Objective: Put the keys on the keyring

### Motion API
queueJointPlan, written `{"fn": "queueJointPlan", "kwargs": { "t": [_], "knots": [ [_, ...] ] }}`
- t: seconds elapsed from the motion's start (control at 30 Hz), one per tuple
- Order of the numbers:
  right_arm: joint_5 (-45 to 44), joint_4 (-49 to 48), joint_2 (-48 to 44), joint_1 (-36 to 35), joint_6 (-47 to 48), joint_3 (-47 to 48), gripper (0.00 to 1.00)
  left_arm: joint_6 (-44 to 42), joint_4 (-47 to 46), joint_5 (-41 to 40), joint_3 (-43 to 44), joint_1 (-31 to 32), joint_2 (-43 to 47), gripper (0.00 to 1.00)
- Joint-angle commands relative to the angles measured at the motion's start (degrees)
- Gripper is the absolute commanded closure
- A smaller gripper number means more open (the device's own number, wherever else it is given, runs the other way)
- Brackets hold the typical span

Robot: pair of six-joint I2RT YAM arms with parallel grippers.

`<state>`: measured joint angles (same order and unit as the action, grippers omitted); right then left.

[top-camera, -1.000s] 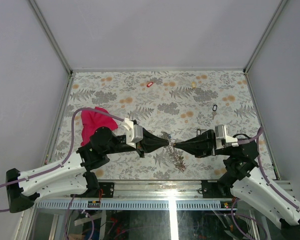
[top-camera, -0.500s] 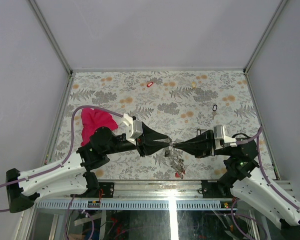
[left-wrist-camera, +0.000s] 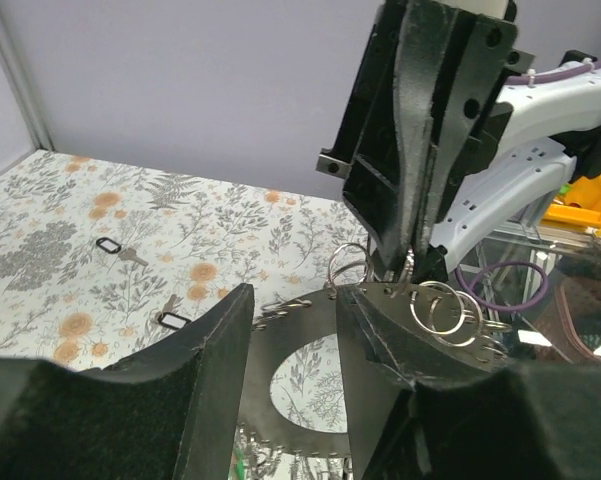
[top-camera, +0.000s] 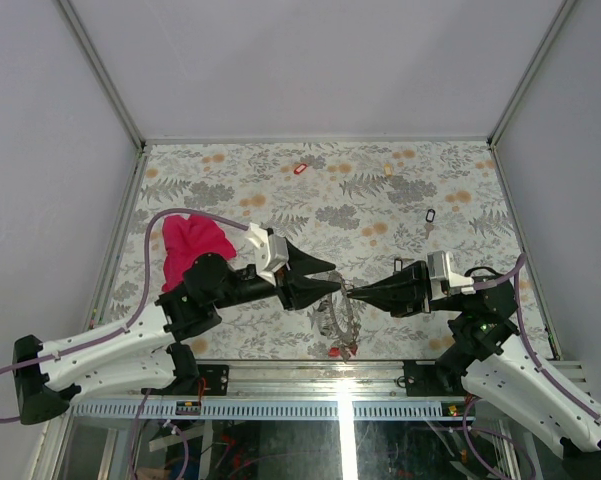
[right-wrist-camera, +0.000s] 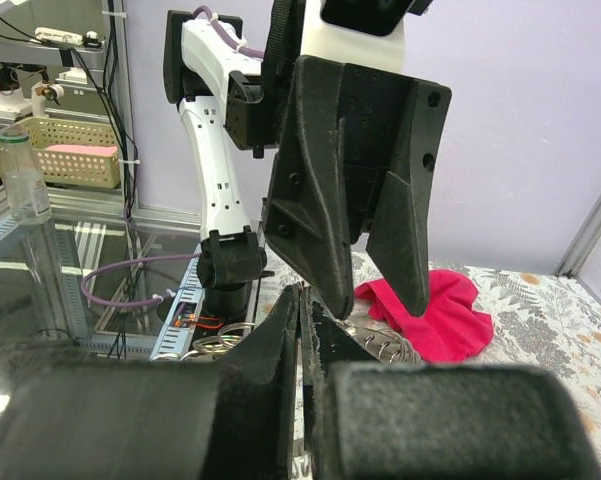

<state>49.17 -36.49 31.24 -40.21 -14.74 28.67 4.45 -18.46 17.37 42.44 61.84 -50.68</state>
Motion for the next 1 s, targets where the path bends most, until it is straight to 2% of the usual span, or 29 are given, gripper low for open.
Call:
{"fn": "queueJointPlan", "kwargs": {
  "t": [0.0, 0.1, 0.2, 0.47, 0.57, 0.7, 0.97],
  "knots": [
    [0.23, -4.91, -0.37, -0.31, -0.46, 2.36, 1.00, 2.57, -2.97, -6.51, 2.85, 0.22, 0.02, 0.61],
    [-0.04, -4.63, -0.67, -0.31, -0.20, 2.36, 1.00, 3.91, -2.66, -9.88, 2.94, 0.23, 0.80, 0.62],
    [-1.11, -4.32, -1.01, -0.29, 0.28, 2.40, 1.00, 3.52, -3.67, -9.55, 1.95, 0.25, 2.47, 0.62],
    [-6.65, -9.20, -0.57, -0.31, -3.16, 1.12, 1.00, -0.27, -14.58, 4.37, -5.21, 0.22, 7.42, 0.64],
    [-8.31, -13.97, 0.46, -0.31, -6.41, 0.13, 1.00, -0.72, -15.05, 7.80, -4.50, 0.27, 6.34, 0.69],
    [-9.31, -21.98, 2.54, -0.24, -11.42, -1.30, 1.00, -1.54, -14.10, 9.75, -2.12, 0.29, 3.92, 0.78],
    [-8.37, -24.55, 3.65, -0.31, -13.29, -1.51, 1.00, -2.17, -15.99, 9.71, -0.96, 0.26, 1.41, 0.79]
  ]
}}
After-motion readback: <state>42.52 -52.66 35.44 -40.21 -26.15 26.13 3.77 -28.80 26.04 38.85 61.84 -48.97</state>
